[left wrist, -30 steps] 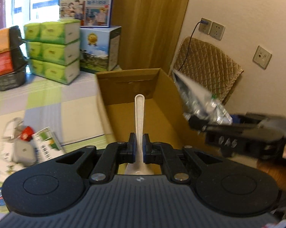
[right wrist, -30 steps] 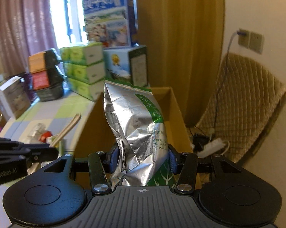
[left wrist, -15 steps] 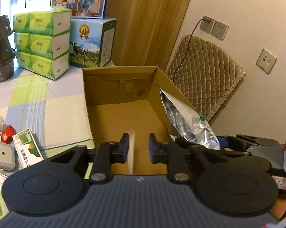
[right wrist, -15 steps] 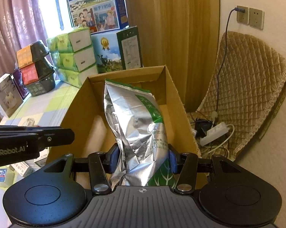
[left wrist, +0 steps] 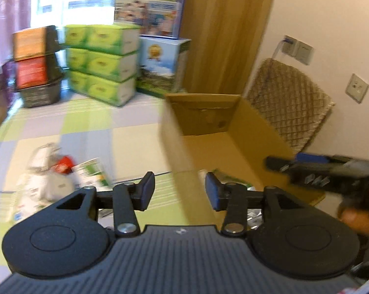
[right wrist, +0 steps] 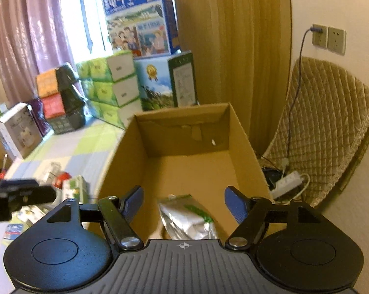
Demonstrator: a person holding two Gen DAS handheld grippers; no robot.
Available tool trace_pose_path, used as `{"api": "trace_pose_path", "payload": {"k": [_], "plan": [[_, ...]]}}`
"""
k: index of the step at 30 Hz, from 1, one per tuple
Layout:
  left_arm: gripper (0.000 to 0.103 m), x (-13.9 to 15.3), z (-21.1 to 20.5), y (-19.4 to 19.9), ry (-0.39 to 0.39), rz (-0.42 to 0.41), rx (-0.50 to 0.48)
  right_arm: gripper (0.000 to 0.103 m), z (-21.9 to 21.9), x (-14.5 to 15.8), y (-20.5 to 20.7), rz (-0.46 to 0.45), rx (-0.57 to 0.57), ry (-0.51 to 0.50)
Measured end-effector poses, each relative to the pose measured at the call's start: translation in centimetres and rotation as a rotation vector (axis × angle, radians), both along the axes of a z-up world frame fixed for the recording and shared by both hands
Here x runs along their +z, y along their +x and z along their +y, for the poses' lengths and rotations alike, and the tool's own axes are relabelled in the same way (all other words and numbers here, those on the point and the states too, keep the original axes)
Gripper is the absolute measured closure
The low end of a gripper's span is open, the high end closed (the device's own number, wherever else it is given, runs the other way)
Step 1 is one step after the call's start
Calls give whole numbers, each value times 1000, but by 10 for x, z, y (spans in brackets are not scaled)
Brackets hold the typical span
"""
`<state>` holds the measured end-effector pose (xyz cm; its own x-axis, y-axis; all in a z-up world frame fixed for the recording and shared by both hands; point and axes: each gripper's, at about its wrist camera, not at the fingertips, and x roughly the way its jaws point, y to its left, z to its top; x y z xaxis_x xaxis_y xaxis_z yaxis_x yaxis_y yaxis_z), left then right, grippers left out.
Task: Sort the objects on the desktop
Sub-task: 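Move both tools back over the table toward the remaining items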
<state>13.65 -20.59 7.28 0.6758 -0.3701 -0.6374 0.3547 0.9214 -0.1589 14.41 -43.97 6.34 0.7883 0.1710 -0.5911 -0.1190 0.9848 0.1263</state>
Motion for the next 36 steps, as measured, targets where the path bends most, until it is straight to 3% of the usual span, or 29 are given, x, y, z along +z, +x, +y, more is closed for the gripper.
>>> {"api": "trace_pose_path", "payload": {"k": [8, 11, 17, 27, 36], "plan": [[35, -7, 105, -35, 71, -9, 184, 24, 56, 31, -44, -88, 110, 61], [34, -10, 141, -49, 92, 11, 249, 21, 78, 33, -61, -102, 157, 96], [16, -14, 189, -79, 138, 17, 351, 19, 126, 20, -93, -83, 251, 127], [3, -26, 219, -105, 176, 29, 394, 18, 169, -29, -110, 0, 332, 80], [2, -66, 218, -75, 157, 81, 344, 18, 183, -81, -83, 57, 330, -9]]}}
